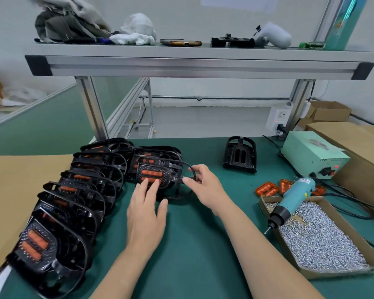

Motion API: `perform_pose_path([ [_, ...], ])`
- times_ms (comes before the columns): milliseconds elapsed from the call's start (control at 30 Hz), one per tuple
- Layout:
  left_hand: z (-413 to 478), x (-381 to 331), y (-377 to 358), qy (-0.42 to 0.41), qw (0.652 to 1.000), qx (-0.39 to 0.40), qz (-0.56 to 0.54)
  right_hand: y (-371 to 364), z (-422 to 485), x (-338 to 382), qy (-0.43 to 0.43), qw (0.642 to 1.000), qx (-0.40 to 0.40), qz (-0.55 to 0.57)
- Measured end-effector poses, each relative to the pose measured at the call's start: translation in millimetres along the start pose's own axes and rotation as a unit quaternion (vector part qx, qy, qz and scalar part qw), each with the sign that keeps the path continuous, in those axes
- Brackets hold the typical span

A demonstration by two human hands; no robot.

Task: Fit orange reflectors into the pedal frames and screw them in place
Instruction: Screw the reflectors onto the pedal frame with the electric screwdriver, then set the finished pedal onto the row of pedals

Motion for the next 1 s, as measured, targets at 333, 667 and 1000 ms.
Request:
perform_pose_path([
  [333,4.5,13.2,-32.0,0.004,0.985,0.073,0.155,-15.8,17.7,2.2,-0.012,0.998,0.000,-0.060],
  [667,4.3,12.4,-31.7,0.005,0.985,0.071,0.154,95.4,65.1,-9.2,-0.118,0.871,-0.038,-0.476],
  [1000,4.8,12.1,-22.6,0.016,0.996,0.059,0.069,124.5,67.3,-32.0,-0.143,0.792,0.028,-0.592],
])
Point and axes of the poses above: each hand's wrist, its own z-axis towards the middle knuckle, its own y-axis out of the back of the hand, x = y × z, the point moved 10 cm from there along z, towards the middle knuckle, and after that the axes turned 8 degrees about y, right-handed, at the moved point
